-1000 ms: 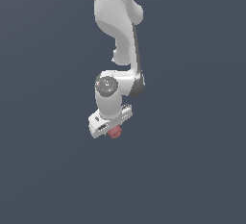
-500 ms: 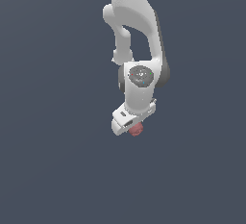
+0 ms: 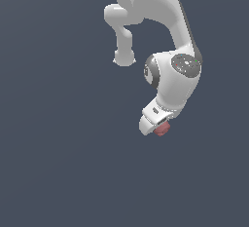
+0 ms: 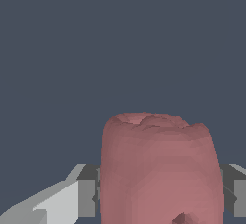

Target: Pick up the object and move it to a goal position.

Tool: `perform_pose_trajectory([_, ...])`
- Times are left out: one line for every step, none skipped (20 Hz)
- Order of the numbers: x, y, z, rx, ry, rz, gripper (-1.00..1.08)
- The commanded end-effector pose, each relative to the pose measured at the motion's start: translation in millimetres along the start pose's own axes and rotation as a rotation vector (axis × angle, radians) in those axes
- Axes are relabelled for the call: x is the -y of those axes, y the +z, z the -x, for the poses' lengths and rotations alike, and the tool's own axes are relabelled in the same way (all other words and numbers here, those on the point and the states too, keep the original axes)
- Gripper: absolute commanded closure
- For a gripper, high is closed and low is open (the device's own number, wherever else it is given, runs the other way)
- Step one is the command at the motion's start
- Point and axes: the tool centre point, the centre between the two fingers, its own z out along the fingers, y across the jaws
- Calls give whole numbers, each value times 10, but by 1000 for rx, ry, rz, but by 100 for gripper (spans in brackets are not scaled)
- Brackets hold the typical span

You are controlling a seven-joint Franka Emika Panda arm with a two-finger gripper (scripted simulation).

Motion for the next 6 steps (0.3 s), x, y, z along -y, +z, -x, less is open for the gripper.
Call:
perform_pose_trajectory([79, -55, -79, 1, 3, 0, 108])
perform_pose_trajectory([99, -68, -99, 1, 3, 0, 108])
perform_pose_trajectory([114, -78, -115, 1, 3, 0, 108])
perform_pose_trajectory([125, -84, -126, 1, 3, 0, 108])
perform_pose_trajectory([131, -88, -132, 1, 3, 0, 108])
perform_pose_trajectory([133, -90, -135, 1, 3, 0, 108])
